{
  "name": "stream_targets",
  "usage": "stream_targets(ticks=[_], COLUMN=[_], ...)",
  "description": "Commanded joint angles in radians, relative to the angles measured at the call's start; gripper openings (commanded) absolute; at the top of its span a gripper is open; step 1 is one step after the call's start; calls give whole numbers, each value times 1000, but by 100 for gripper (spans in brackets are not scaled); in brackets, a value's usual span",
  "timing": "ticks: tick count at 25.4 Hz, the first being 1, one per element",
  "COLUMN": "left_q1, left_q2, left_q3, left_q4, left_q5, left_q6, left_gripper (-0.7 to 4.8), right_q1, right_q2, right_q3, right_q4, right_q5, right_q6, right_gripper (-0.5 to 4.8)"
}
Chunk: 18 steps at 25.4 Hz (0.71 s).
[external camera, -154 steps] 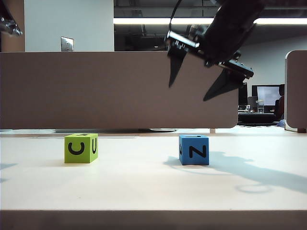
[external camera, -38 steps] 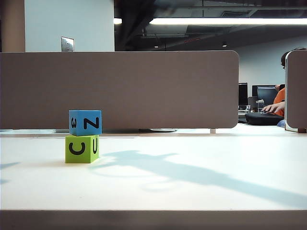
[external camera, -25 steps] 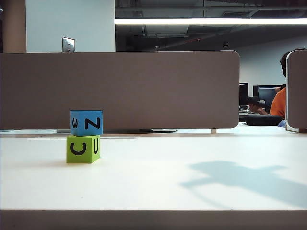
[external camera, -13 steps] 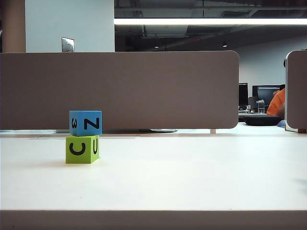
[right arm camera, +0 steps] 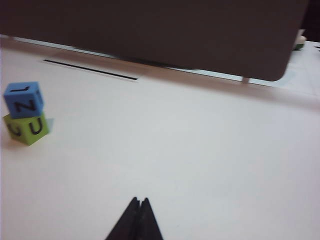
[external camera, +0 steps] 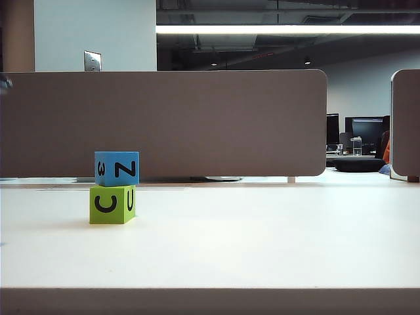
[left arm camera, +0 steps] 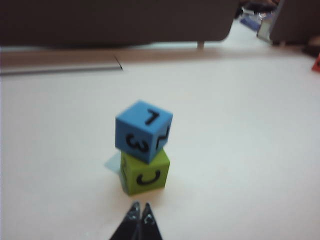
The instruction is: Stack the letter block on the right onto the letter block on the left.
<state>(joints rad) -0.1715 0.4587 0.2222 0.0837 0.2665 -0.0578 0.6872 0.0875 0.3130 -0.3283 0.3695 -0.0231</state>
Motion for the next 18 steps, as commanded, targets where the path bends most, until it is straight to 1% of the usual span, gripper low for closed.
stream_targets(ticks=[1, 3, 6, 8, 10, 11, 13, 15, 18], left_q1=[2, 2, 2, 2, 2, 2, 2, 2, 2], left_q2=[-1, -5, -24, -36, -55, -62, -80, -105, -145], left_q3=[-35, -61, -120, -150, -179, -186, -203, -216, -216], left_q4=[43, 74, 161, 204, 209, 210, 211, 206, 195], left_q5=[10, 11, 0, -5, -23, -30, -58, -61, -61], left_q6=[6, 5, 1, -3, -3, -3, -3, -6, -6], left_gripper=[-5, -5, -5, -5, -5, -5, -5, -6, -5], right_q1=[0, -5, -9, -10, -9, -10, -10, -10, -10], right_q2=[-19, -20, -20, -20, -20, -20, -20, -20, -20], right_q3=[-45, -67, -85, -92, -91, -91, -91, -93, -109], right_q4=[39, 71, 100, 84, 40, 39, 42, 42, 41], right_q5=[-32, -32, -31, 13, 80, 90, 90, 82, 23], right_q6=[2, 2, 13, 16, 29, 39, 39, 38, 37], right_gripper=[-1, -1, -1, -1, -1, -1, -1, -1, -1])
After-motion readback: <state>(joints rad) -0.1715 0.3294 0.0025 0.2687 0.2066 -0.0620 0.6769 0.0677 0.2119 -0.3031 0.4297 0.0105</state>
